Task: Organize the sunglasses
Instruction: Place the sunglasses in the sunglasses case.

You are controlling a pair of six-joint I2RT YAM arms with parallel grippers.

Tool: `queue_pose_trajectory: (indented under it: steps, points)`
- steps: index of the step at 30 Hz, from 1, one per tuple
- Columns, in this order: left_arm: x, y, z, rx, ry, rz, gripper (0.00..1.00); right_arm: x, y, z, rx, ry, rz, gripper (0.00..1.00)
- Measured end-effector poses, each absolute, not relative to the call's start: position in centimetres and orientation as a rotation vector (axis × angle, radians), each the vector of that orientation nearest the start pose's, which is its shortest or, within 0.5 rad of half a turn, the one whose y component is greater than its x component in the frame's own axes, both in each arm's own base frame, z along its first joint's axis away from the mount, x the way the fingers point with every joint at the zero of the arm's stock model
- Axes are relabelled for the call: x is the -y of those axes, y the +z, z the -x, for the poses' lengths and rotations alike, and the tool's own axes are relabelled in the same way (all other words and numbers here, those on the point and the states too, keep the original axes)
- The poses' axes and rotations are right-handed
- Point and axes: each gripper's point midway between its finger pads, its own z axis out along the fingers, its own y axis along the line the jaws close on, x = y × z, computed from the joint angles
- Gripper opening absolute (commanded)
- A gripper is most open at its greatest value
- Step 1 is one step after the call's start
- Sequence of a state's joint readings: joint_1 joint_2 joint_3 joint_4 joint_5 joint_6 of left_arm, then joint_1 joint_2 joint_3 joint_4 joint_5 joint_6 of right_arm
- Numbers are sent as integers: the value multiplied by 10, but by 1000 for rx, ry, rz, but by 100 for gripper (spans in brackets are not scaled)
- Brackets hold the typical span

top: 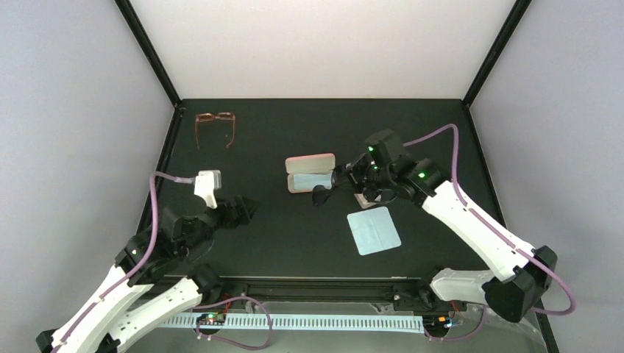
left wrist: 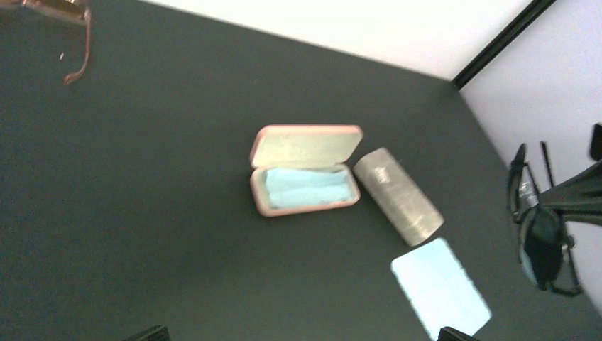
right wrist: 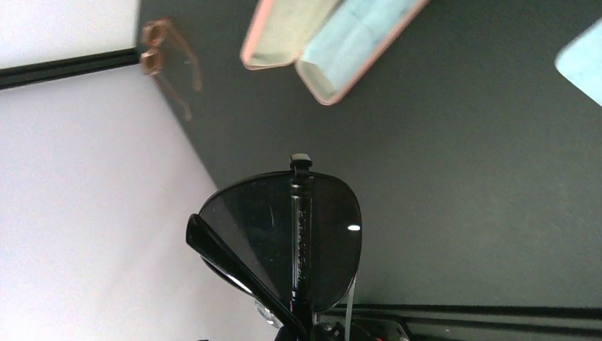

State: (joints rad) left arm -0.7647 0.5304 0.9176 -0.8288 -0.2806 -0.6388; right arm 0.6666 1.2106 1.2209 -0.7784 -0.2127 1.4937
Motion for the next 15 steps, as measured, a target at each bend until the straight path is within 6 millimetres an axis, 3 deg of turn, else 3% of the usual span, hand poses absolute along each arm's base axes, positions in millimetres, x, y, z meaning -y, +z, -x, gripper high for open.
queue_pose_trajectory:
  steps: [5,15]
  points:
    - [108,254,-182,-2116,-553,35,99,-255,224,-247,-2613,977,-1189,1]
    - [109,238,-180,-2184,-497,-27,99,-275,181,-270,-2594,703,-1522,1]
